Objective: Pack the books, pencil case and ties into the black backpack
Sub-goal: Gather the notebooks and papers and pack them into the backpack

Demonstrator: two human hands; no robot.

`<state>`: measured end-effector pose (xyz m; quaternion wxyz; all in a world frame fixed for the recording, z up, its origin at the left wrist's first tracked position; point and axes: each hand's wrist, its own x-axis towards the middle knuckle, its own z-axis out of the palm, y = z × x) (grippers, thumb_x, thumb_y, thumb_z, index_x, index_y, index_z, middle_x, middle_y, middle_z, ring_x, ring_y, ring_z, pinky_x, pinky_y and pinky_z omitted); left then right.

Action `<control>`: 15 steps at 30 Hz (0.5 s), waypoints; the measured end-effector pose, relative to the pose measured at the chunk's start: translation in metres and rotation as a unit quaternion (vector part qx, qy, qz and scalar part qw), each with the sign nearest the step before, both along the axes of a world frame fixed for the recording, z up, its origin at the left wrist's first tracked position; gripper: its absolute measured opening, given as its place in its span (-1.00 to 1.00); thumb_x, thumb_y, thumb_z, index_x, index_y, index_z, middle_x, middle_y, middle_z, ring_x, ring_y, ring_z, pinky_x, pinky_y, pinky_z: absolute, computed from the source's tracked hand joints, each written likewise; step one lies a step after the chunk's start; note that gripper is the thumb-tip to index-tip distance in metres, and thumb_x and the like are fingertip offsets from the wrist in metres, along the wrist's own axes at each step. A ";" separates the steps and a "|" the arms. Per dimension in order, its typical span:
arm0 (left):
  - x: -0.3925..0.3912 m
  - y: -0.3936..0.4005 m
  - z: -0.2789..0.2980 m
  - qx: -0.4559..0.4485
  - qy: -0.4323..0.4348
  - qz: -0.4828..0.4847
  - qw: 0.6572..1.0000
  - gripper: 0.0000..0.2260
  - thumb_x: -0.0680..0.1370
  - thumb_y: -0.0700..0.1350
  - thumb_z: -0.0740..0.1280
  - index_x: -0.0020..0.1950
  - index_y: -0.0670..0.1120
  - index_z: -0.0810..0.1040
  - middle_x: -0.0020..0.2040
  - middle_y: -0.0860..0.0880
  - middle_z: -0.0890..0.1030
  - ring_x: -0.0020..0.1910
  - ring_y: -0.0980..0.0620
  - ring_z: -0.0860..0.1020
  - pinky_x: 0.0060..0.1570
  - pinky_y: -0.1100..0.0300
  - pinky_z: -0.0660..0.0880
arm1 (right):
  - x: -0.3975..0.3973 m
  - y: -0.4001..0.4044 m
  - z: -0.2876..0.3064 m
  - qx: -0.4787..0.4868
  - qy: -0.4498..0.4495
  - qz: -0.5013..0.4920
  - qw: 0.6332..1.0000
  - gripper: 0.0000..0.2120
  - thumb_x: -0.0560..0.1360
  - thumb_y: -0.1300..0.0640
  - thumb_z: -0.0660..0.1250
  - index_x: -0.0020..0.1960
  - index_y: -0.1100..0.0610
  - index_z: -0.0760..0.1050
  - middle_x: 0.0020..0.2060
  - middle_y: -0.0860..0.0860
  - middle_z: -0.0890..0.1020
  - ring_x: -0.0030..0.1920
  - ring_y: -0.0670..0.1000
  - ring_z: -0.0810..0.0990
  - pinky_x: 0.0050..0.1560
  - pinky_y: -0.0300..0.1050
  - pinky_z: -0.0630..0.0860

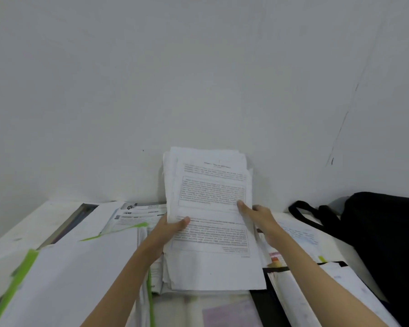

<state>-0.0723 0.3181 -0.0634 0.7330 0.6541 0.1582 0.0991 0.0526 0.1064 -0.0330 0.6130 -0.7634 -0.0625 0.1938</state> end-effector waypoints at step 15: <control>0.011 -0.010 0.067 0.037 -0.145 0.140 0.979 -0.46 0.32 0.12 0.54 0.18 -0.09 0.53 0.07 0.00 0.64 0.12 0.00 0.59 0.21 0.01 0.49 | -0.021 0.002 0.057 0.190 -0.222 0.012 0.956 -0.81 0.52 0.06 0.32 0.12 0.06 0.52 -0.04 -0.13 0.64 -0.12 -0.28 0.63 -0.20 -0.41 0.52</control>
